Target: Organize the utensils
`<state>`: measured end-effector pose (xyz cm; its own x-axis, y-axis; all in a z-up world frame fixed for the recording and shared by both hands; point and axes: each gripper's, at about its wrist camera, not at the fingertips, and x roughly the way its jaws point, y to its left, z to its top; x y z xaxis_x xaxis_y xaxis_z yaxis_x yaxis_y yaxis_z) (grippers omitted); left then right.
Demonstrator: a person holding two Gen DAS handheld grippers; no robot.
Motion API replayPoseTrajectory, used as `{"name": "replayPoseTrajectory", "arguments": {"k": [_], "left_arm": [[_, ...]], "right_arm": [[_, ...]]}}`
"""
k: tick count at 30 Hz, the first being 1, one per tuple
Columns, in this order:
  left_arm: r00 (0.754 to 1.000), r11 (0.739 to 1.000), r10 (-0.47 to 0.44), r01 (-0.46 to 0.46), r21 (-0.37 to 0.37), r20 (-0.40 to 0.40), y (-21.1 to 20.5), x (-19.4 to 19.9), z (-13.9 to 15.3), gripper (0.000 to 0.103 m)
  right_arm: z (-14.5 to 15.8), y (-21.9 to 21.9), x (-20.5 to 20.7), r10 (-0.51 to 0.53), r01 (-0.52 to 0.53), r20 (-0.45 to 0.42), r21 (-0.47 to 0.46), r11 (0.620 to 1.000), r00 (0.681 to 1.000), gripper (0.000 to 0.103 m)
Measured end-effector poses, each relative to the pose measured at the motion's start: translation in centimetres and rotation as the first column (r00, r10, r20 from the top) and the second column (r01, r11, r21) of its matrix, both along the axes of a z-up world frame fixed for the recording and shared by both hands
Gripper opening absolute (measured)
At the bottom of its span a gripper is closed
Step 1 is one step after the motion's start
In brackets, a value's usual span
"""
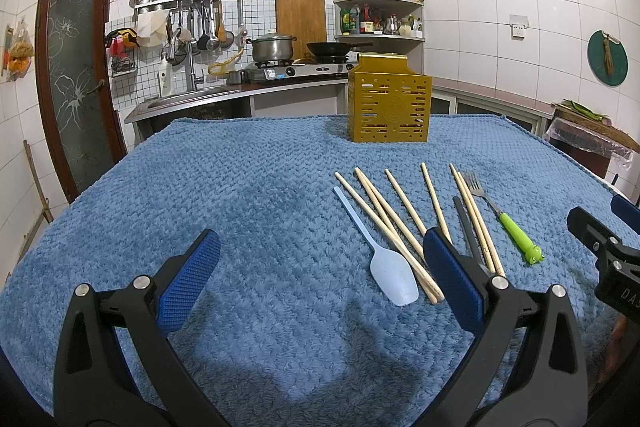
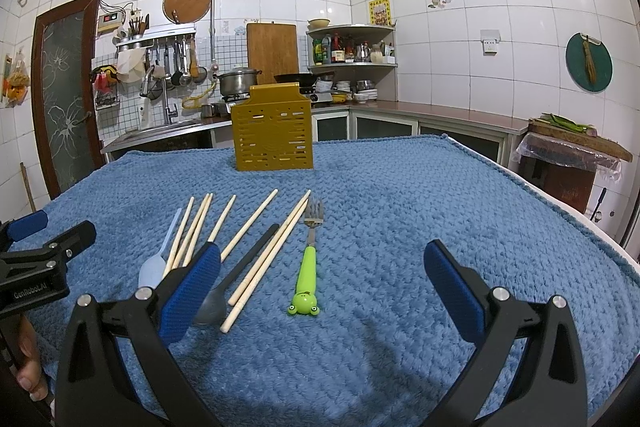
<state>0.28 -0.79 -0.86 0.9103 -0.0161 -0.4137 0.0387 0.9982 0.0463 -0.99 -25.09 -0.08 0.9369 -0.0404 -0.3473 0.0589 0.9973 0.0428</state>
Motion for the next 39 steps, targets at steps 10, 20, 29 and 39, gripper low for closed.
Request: {"name": "replayPoseTrajectory", "arguments": {"k": [10,20,29,39], "left_arm": [[1.0,1.0,0.001,-0.001,-0.001,0.0,0.1,0.0,0.1,0.098],[0.999,1.0,0.007,-0.007,-0.003,-0.043,0.1,0.6,0.0,0.098],[0.958,0.995,-0.002,-0.025,-0.093,-0.287,1.4,5.1,-0.7,0.098],[0.937,0.997,0.009,-0.036,-0.07,-0.349,0.7,8.3,1.4,0.098]], "right_arm": [[0.0,0.0,0.0,-0.001,0.001,0.0,0.001,1.0,1.0,0.099],[0.2,0.0,0.3,0.0,0.0,-0.02,-0.002,1.0,1.0,0.099],[1.9,0.8,2.8,0.02,-0.026,-0.084,-0.064,0.998,0.996,0.099],[2.5,0.2,7.4,0.037,-0.042,-0.166,-0.026,0.999,0.985,0.099]]}}
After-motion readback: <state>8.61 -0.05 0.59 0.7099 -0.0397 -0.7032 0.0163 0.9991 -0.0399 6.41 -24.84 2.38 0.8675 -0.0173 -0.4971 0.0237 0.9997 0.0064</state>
